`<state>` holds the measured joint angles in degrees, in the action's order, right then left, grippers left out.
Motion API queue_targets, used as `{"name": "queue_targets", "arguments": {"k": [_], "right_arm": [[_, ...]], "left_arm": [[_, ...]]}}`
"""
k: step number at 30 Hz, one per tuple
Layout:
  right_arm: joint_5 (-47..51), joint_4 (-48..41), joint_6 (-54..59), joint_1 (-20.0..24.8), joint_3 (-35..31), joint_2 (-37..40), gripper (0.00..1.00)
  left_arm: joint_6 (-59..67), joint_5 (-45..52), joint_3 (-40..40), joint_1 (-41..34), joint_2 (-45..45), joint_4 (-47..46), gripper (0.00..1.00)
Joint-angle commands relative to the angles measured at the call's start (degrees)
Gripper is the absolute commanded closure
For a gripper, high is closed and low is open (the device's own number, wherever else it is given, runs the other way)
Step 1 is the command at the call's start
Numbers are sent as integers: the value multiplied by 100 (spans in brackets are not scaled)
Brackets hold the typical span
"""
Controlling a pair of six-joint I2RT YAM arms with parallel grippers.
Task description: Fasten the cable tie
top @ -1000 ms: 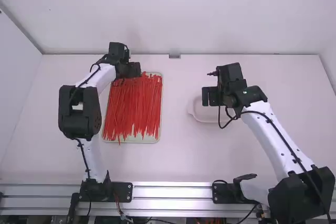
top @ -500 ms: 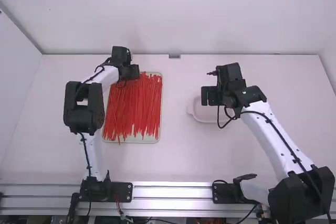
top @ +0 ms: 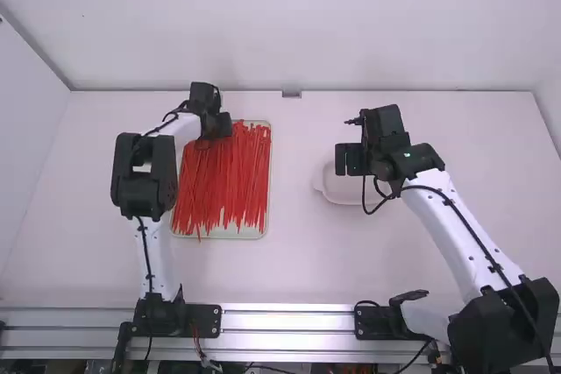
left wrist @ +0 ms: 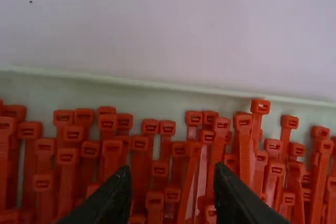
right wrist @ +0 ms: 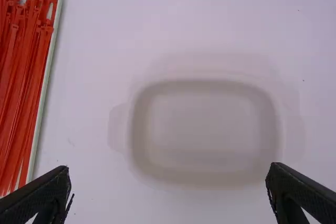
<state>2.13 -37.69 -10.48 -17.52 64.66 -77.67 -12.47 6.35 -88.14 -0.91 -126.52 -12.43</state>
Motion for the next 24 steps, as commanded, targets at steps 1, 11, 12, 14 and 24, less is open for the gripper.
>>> {"name": "queue_targets", "arguments": {"k": [1,11,12,14,24], "right_arm": [[50,-9,-24,-11,212,-24,1],[50,-15,-20,-11,212,-24,1],[50,-15,-20,-11,212,-24,1],[50,-17,-20,-11,212,-24,1],[52,-31,-2,-11,212,-24,1]], "left_arm": [[-9,2,-138,15,-101,-15,61],[24,-133,-136,-22,-101,-61,72],[24,-129,-136,-22,-101,-59,72],[28,-149,-136,4,-101,-50,72],[175,-146,-120,4,-101,-83,75]]}}
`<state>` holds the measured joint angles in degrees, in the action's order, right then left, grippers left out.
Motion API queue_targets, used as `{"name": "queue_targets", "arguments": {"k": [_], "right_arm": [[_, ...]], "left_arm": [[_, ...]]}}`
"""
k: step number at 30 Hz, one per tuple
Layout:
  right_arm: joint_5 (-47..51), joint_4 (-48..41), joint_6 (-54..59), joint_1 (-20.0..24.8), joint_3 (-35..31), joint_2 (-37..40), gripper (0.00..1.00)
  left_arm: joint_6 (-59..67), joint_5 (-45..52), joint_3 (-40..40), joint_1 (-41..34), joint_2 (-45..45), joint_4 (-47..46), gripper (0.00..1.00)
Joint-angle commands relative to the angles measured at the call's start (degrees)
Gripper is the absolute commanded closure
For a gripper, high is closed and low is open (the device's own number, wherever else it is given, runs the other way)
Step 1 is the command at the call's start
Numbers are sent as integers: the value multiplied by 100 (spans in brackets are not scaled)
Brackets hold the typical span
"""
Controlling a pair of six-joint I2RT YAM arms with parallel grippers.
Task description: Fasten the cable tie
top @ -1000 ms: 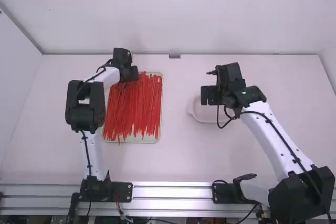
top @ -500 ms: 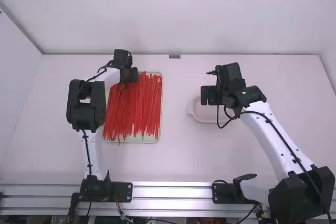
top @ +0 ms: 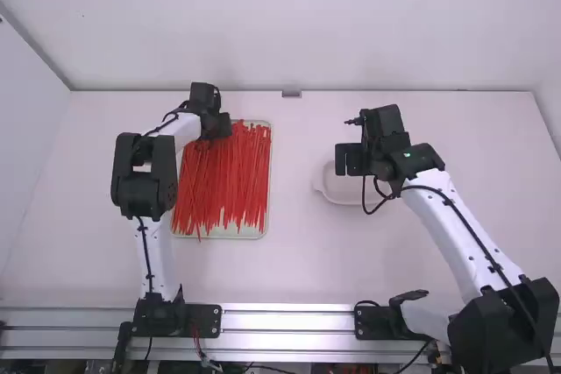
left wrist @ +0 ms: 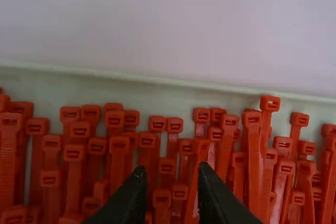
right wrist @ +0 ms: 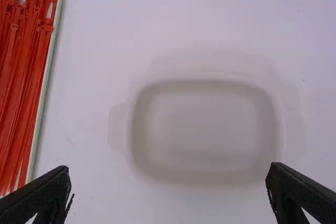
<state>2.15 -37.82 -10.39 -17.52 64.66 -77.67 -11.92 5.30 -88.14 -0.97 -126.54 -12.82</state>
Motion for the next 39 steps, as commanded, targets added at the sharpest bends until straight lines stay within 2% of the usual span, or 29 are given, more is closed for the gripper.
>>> {"name": "queue_targets", "arguments": {"k": [1,5,9,21,39], "right_arm": [[50,-20,-9,-11,212,-24,1],[50,-13,-11,-11,212,-24,1],[52,-17,-11,-11,212,-24,1],[55,-33,-9,-15,212,-24,1],[57,-28,-4,-11,212,-24,1]], "left_arm": [[122,-42,-120,13,-98,-55,76],[127,-39,-111,13,-98,-68,77],[127,-44,-37,11,-98,-39,72],[240,-44,70,11,-98,33,76],[232,-243,164,13,-98,-28,75]]}}
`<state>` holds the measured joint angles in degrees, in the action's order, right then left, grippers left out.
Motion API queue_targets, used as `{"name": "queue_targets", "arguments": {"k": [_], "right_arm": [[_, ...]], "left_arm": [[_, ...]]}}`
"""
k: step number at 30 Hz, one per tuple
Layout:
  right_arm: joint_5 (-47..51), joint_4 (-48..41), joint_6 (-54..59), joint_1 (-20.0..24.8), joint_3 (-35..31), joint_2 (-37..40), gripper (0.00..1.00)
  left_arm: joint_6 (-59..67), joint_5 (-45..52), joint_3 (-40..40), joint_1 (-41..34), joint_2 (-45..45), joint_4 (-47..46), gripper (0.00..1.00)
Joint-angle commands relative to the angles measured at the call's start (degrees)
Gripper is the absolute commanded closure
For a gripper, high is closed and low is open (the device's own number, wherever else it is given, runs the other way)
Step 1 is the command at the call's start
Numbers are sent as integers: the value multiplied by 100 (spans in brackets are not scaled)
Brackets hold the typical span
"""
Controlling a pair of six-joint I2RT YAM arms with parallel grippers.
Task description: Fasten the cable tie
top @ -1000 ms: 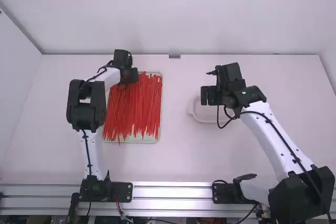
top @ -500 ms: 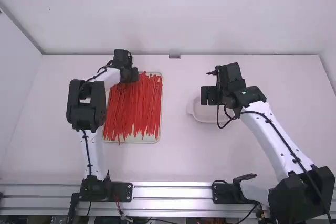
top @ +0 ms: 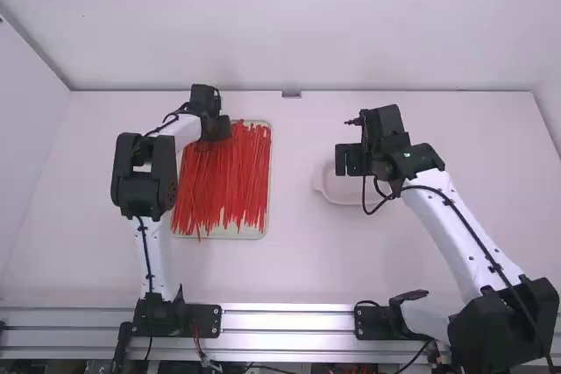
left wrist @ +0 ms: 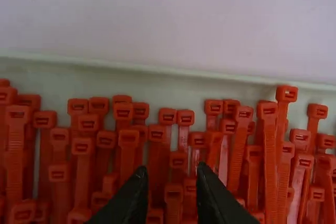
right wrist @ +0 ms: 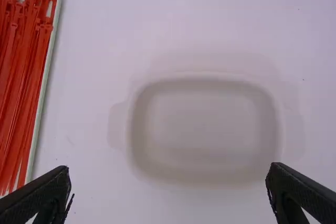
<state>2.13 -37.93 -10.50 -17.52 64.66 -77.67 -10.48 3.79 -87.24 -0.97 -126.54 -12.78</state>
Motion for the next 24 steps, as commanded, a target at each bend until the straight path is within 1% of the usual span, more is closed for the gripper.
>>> {"name": "queue_targets", "arguments": {"k": [1,17,24], "right_arm": [[52,-7,4,-9,212,-24,1],[52,0,0,-11,212,-24,1],[52,0,0,-11,212,-24,1]], "left_arm": [[85,-90,74,11,-98,-33,76],[92,-151,92,-46,-98,-31,77],[262,-175,227,-90,-98,153,77]]}}
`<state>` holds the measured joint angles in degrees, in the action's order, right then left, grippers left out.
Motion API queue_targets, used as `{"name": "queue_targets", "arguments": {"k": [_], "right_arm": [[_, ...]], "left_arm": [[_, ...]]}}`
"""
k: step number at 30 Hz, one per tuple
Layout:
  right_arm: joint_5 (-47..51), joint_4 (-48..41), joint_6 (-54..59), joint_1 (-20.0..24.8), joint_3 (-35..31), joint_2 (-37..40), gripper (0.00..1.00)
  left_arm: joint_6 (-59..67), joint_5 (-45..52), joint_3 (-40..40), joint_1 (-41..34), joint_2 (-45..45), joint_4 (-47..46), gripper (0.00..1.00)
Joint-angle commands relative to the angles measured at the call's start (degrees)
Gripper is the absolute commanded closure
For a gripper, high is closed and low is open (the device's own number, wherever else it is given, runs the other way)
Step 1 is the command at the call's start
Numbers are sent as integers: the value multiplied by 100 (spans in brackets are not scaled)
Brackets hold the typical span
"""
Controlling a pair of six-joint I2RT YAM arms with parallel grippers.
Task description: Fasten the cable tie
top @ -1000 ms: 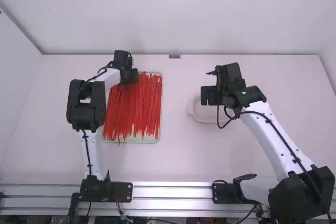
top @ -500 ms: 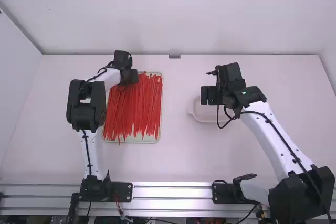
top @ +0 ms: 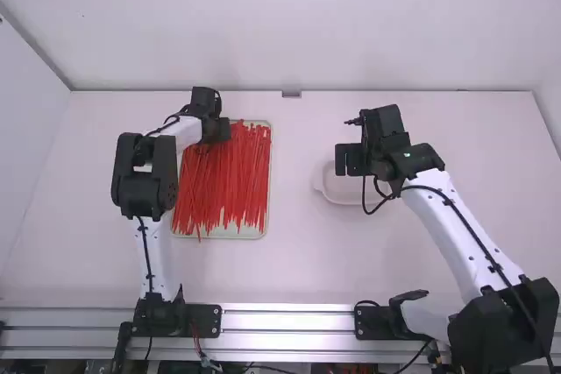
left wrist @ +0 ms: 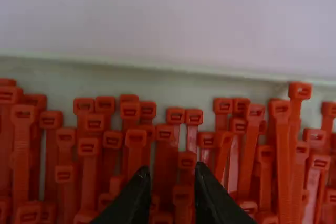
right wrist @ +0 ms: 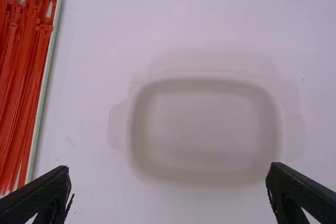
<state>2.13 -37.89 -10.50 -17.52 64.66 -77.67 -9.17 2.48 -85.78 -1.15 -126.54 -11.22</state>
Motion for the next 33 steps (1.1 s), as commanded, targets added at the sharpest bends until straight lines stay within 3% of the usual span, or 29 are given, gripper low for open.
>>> {"name": "queue_targets", "arguments": {"k": [1,33], "right_arm": [[52,-4,2,-11,212,-24,1],[55,-11,26,-4,212,-24,1]], "left_arm": [[127,-55,83,-79,-98,-7,78],[216,-44,94,-111,-98,-33,82]]}}
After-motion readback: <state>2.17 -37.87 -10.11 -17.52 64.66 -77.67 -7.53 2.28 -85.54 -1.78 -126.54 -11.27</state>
